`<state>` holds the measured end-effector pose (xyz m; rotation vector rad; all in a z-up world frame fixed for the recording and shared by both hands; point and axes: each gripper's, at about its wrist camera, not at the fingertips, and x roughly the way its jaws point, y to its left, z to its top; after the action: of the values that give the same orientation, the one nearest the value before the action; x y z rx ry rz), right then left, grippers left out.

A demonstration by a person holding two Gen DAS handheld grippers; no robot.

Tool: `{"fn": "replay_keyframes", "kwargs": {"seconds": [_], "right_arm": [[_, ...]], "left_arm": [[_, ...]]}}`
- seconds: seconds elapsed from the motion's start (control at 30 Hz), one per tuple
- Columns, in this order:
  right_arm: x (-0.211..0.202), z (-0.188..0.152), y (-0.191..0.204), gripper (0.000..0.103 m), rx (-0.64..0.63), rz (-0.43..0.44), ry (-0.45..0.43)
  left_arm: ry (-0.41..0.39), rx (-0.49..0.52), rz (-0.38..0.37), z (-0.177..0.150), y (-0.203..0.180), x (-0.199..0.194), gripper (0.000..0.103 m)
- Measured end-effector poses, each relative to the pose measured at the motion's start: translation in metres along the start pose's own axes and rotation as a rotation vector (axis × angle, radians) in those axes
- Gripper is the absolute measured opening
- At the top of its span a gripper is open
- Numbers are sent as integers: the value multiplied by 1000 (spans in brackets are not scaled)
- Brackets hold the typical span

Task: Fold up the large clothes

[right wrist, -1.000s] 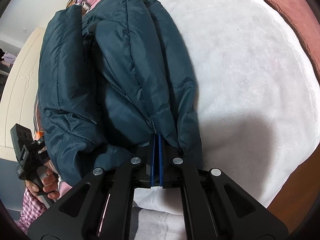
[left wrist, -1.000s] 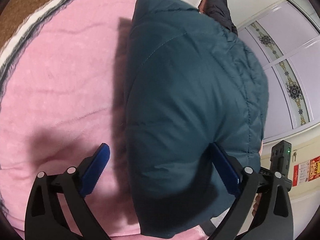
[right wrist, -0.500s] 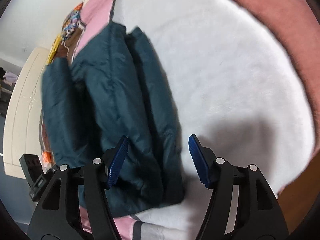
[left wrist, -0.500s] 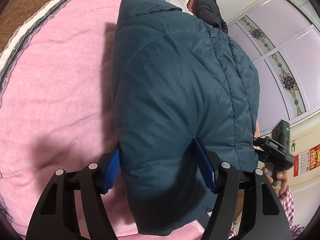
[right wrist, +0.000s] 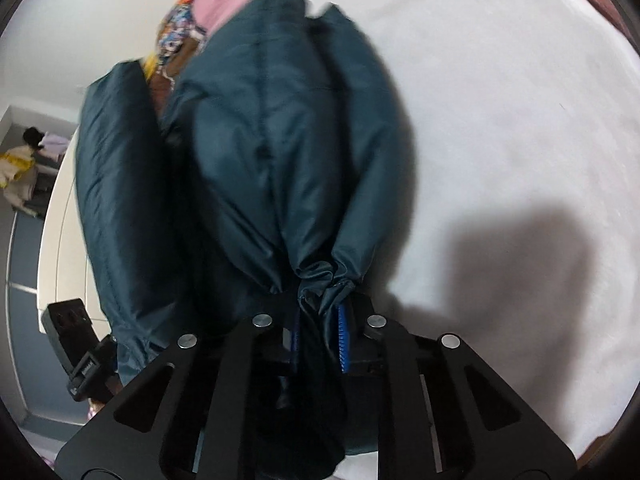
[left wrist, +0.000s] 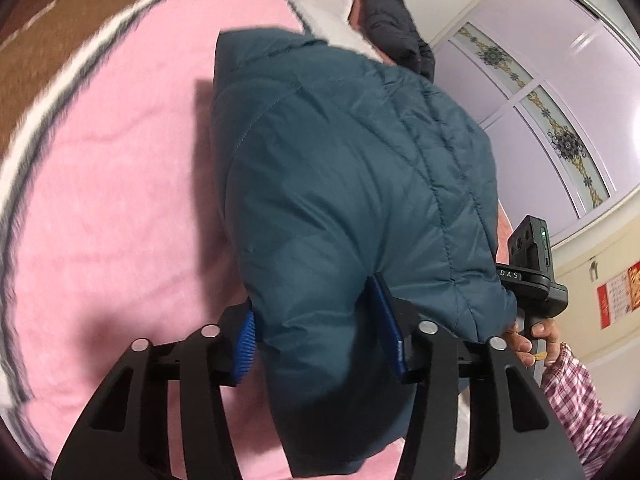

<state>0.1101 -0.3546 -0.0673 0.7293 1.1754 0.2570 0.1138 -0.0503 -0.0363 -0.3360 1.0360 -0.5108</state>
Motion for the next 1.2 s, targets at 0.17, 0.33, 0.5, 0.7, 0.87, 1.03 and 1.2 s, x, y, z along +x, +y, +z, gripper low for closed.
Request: {"fn": "replay_keyframes", "kwargs": {"seconds": [0.17,0.33,0.5,0.7,0.87,1.03,1.2], "right_arm": [[19,5,49,14,-103,-9,-47],[51,24,99,13,-176,-10,-44],[88,34,149,13,-255,-28,-33],[106,28,157,14,-271,-81,-6],[95,34,145,20,-211,-119,11],[67,24,132,27,-173,-135,-7],[29,8,142,28,-193,-178,-87]], "left_arm": [[-79,63,68,26,11,-16,46],[-152,62,136,54,43,-38,45],[-195,19,204,70,87,-54,44],[-194,-31,203,71,114,-54,44],[-187,-40,226,68,108,-53,51],[-188,-28,265,64,99,-65,58],[-239,0,270,55,84,-90,60]]}}
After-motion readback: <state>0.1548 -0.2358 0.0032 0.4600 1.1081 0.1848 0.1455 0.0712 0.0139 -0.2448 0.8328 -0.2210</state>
